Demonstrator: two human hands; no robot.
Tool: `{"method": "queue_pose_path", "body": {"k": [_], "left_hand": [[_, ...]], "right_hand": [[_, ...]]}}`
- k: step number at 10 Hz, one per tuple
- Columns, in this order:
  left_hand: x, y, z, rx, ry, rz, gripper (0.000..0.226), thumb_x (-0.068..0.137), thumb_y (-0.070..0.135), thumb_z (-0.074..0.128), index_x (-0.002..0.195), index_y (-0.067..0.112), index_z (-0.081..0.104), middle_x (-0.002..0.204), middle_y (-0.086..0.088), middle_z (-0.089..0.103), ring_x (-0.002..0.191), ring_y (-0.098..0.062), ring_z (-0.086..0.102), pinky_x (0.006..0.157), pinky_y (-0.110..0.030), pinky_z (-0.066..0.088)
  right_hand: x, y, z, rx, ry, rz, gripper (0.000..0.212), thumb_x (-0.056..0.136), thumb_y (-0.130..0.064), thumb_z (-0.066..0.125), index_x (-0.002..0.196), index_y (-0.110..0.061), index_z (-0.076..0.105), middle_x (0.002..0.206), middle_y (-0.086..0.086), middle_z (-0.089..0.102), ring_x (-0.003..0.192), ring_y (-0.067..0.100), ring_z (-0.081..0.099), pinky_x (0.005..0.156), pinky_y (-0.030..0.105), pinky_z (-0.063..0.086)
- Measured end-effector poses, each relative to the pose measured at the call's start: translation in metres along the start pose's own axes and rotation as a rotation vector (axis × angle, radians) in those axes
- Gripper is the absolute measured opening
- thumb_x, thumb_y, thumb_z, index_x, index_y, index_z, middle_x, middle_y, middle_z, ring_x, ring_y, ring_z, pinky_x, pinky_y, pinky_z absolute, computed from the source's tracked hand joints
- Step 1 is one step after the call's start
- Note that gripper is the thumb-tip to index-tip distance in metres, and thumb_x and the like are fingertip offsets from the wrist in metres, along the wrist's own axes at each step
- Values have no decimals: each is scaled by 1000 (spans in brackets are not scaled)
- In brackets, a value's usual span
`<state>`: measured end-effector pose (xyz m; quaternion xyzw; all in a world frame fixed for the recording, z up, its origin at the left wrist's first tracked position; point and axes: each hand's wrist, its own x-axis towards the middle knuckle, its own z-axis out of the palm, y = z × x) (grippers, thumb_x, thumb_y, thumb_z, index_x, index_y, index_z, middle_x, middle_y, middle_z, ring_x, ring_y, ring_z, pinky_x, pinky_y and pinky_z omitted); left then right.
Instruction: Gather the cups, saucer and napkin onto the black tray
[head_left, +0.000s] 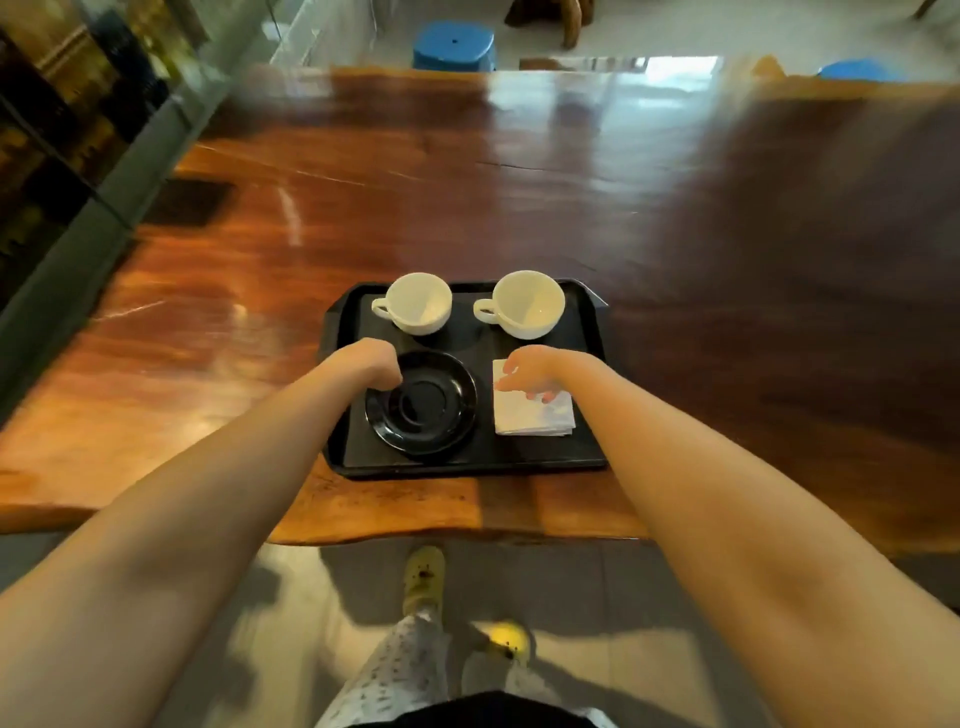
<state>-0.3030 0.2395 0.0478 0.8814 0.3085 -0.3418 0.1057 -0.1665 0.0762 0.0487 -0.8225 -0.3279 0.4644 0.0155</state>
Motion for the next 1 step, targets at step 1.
{"method": "queue_pose_path", "body": {"k": [1], "left_hand": [[-26,12,-19,-78,-160,-25,31,94,28,46,113,6,54,98,-8,62,93,-27,60,55,-29,48]], "right_hand": [[-26,-1,-14,48,-163,54,63,92,-40,50,145,-15,27,145,7,42,125,25,50,103,47,43]]}}
